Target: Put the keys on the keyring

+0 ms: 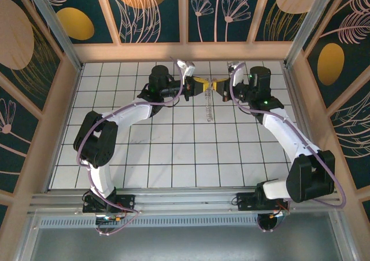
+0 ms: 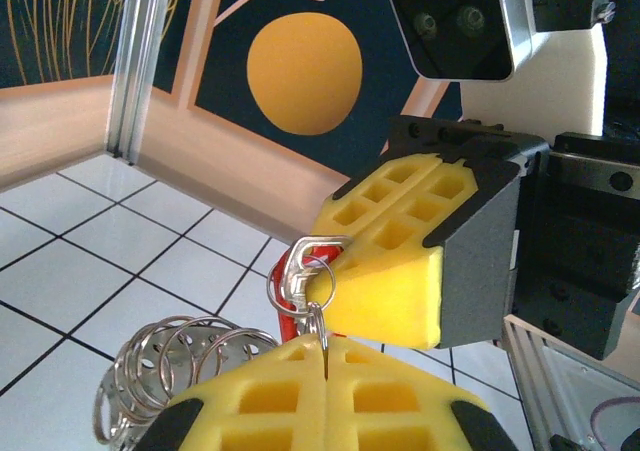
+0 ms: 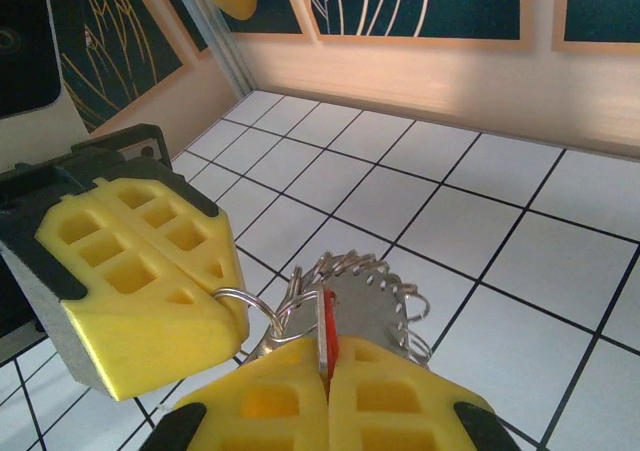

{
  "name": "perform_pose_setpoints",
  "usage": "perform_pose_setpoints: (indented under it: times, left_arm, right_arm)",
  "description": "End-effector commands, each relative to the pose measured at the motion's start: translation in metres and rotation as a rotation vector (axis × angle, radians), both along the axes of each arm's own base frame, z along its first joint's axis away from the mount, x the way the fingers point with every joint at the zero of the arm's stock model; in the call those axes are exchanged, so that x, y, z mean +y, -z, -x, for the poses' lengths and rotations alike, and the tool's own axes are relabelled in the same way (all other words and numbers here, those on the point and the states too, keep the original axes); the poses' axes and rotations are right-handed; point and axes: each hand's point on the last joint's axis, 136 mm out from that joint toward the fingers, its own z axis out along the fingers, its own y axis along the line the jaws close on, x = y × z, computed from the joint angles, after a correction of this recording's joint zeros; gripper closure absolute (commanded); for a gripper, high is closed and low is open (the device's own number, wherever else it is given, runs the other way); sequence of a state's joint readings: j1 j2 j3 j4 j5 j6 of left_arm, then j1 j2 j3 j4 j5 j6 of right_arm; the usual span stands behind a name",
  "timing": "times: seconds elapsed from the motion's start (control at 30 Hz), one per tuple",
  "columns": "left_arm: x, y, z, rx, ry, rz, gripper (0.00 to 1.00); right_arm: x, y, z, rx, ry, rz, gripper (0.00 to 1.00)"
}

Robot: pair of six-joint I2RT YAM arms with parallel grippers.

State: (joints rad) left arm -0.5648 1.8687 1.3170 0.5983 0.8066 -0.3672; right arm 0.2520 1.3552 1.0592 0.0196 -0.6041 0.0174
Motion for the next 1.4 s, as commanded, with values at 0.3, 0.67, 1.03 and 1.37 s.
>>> perform_pose_setpoints:
  times: [0.3,0.67,1.03,1.37]
  left_arm:
    - [0.0,-0.028,0.011,-0.069,0.048,0.042,1.0]
    - [0.001,-0.028,0.01,-0.066,0.04,0.042,1.0]
    - [0.007,-0.026,0.001,-0.05,-0.045,0.042,0.63]
    - [0.02,-0.03,-0.004,-0.043,-0.145,0.051,0.44]
  right_arm:
    - [0.017,-0.009,-0.012,-0.042,0.007,-0.005,1.0]
    - [0.003,-0.011,-0.017,-0.045,0.062,0.005,1.0]
    - [-0.018,-0.021,-0.024,-0.036,0.121,0.002,1.0]
    - [-0.021,0.011,-0.054,0.039,0.132,0.034,1.0]
